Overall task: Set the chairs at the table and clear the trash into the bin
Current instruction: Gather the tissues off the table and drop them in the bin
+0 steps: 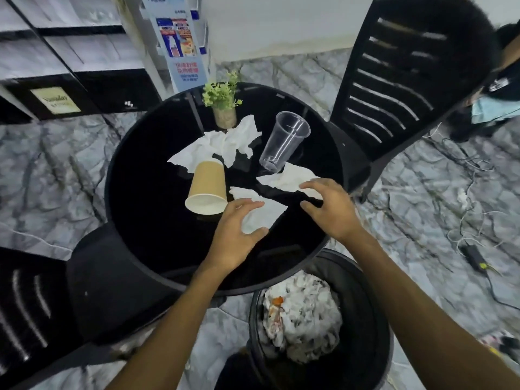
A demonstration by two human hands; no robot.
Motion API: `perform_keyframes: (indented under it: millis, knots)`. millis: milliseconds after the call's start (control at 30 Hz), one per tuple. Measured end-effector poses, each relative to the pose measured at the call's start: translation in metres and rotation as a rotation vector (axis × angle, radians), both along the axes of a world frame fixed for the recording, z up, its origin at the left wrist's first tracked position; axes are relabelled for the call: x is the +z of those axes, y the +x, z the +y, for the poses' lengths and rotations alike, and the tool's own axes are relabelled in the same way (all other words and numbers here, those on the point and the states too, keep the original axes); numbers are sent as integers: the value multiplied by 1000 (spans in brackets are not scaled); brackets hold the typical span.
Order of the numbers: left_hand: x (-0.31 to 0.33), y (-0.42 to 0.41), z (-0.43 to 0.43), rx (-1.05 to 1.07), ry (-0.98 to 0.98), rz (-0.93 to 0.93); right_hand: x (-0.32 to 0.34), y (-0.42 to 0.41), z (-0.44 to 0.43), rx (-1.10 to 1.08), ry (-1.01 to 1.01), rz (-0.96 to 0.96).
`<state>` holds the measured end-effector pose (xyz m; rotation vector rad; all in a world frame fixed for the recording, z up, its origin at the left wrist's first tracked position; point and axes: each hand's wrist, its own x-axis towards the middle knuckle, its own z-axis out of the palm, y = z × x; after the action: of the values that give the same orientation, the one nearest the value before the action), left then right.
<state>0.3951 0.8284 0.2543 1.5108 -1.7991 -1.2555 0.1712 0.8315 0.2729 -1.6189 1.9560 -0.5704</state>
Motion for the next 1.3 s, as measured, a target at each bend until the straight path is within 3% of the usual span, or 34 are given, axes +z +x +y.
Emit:
perform_keyframes:
  millis: [367,633,900,1300]
  knots:
    - [-36,-6,-4,73,-238,-288,-52,-3,-42,73,-84,182]
    - [-34,-7,0,116,-385,-543,-57,-5,-39,10,-128,105]
    - [-37,-2,4,184,-309,-248,-55,-5,-30,-45,-146,8]
    - [-20,-3,16,157,-251,-105,-32,-14,12,-139,-180,-76]
